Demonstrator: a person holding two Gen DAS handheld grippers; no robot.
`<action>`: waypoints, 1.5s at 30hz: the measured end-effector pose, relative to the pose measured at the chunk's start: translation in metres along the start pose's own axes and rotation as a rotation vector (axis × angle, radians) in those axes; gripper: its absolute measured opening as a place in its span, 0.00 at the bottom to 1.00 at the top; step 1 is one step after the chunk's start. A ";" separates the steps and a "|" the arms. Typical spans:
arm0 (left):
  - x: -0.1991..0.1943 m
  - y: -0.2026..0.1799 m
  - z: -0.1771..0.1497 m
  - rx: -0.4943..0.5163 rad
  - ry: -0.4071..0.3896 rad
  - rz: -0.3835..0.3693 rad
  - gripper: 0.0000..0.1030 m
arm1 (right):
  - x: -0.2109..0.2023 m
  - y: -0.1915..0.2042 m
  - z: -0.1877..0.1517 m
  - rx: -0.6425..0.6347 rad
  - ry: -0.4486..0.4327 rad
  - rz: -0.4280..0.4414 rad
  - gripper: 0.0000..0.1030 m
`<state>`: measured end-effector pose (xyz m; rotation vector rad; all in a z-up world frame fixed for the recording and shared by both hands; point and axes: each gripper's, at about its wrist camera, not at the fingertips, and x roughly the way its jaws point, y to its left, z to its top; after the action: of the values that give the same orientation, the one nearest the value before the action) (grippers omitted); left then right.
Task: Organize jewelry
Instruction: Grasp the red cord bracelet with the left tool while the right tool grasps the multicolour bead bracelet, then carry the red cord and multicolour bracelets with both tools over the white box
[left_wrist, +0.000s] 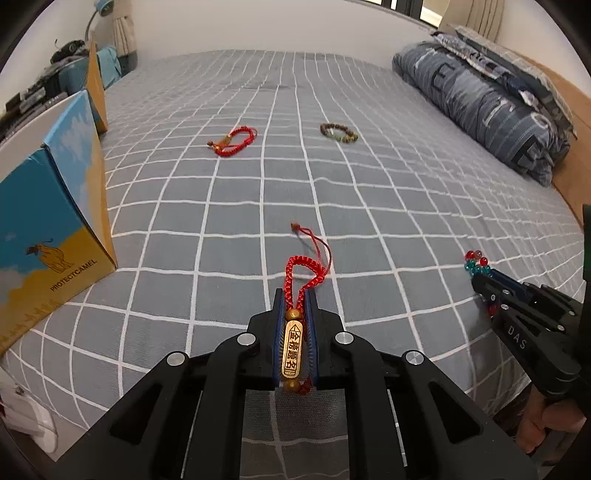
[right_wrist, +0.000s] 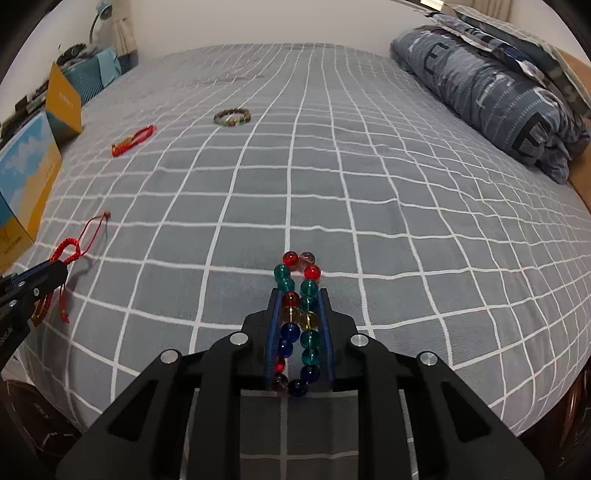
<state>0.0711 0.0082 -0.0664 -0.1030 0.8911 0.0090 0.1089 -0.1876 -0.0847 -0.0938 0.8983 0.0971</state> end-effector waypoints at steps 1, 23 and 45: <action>-0.001 0.000 0.000 -0.004 -0.002 -0.003 0.09 | -0.001 0.000 0.000 0.001 -0.003 -0.002 0.17; -0.021 0.000 0.009 -0.037 -0.117 -0.076 0.10 | -0.037 -0.009 0.007 0.066 -0.174 -0.005 0.17; -0.072 0.026 0.052 -0.067 -0.221 -0.036 0.10 | -0.069 0.038 0.073 0.015 -0.216 0.105 0.17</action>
<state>0.0649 0.0417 0.0202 -0.1765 0.6682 0.0165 0.1179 -0.1440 0.0132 -0.0213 0.6880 0.1943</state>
